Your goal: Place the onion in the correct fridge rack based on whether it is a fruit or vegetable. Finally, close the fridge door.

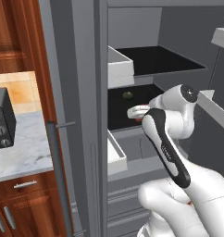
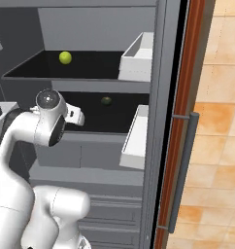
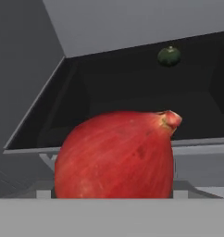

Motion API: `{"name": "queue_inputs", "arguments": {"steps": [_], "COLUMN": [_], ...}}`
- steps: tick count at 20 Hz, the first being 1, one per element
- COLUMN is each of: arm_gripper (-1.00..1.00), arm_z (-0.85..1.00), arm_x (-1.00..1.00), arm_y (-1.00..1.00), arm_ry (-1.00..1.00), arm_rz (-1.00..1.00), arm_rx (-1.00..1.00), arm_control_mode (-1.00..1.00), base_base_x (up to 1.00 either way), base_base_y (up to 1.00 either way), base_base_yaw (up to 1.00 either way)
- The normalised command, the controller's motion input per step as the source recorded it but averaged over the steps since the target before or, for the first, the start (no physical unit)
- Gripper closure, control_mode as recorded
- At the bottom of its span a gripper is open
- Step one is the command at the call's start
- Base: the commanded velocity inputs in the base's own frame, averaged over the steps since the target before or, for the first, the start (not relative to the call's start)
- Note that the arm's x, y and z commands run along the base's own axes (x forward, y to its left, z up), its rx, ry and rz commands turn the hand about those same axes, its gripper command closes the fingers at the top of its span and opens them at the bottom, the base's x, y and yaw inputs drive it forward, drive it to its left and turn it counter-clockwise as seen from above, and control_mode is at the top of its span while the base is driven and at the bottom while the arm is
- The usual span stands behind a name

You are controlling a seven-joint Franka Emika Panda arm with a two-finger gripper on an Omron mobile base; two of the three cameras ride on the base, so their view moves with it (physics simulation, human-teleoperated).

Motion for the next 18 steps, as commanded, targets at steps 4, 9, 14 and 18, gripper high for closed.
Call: {"name": "queue_inputs", "arguments": {"steps": [4,9,14,18], "arm_gripper": [1.00,1.00,1.00,1.00], "arm_z": [-0.03,-0.26,-0.50,-0.22], "arm_x": [0.74,0.58,0.43,0.53], "arm_y": [0.00,0.03,0.09,0.06], "arm_ry": [0.00,0.00,0.00,-0.01], "arm_rz": [0.15,0.08,0.01,0.00], "arm_rx": [-0.01,-0.04,-0.08,-0.10], "arm_control_mode": [-1.00,-1.00,-1.00,-1.00], "base_base_x": [0.00,0.00,0.00,0.00], "base_base_y": [0.00,0.00,0.00,0.00], "base_base_yaw": [0.00,0.00,0.00,0.00]}}
